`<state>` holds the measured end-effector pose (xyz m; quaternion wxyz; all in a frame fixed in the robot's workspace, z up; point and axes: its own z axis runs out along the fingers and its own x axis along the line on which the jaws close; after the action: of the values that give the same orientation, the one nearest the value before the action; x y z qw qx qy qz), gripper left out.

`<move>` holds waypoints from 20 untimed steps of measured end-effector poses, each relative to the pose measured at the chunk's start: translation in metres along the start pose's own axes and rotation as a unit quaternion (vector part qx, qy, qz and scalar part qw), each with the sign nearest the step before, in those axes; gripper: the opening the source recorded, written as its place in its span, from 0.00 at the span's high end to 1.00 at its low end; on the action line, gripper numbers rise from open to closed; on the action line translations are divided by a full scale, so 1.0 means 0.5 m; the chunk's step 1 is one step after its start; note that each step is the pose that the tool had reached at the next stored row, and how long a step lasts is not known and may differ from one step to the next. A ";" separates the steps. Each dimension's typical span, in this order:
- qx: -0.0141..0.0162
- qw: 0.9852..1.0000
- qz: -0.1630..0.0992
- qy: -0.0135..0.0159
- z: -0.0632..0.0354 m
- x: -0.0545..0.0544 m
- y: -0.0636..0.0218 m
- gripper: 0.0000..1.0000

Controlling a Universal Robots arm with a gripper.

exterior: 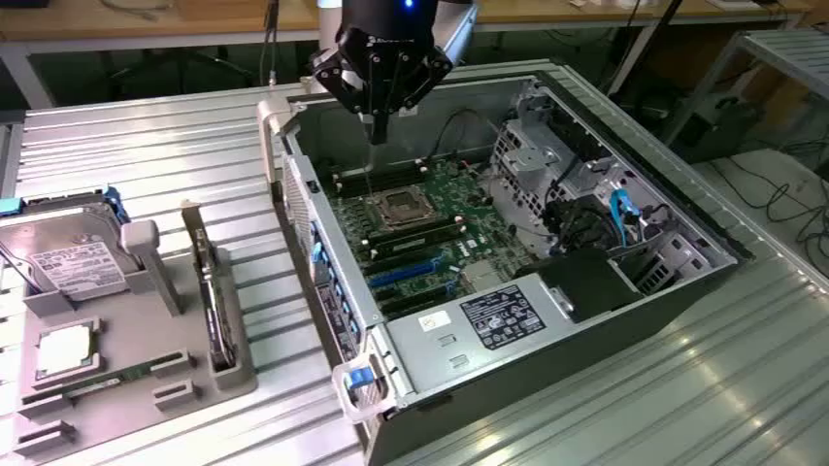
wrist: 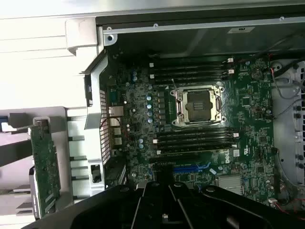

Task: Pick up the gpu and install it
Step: 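Reach for the gpu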

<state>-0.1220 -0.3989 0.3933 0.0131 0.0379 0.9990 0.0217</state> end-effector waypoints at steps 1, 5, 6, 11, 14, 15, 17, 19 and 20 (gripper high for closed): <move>0.000 1.000 0.000 0.000 0.000 0.001 0.000 0.89; 0.000 1.000 0.000 0.000 0.000 0.009 -0.001 0.89; 0.000 1.000 0.000 0.000 0.000 0.011 -0.001 0.89; 0.000 1.000 0.000 0.000 -0.001 0.022 -0.002 0.89; 0.000 1.000 0.000 0.000 -0.001 0.028 -0.002 0.89; 0.000 1.000 0.000 0.000 -0.001 0.030 -0.002 0.89; 0.000 1.000 0.000 0.000 -0.001 0.033 -0.003 0.89; 0.000 1.000 0.000 0.000 -0.001 0.036 -0.003 0.89; 0.000 1.000 0.000 0.000 -0.001 0.038 -0.003 0.89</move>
<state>-0.1410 -0.3991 0.3933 0.0131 0.0379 0.9990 0.0217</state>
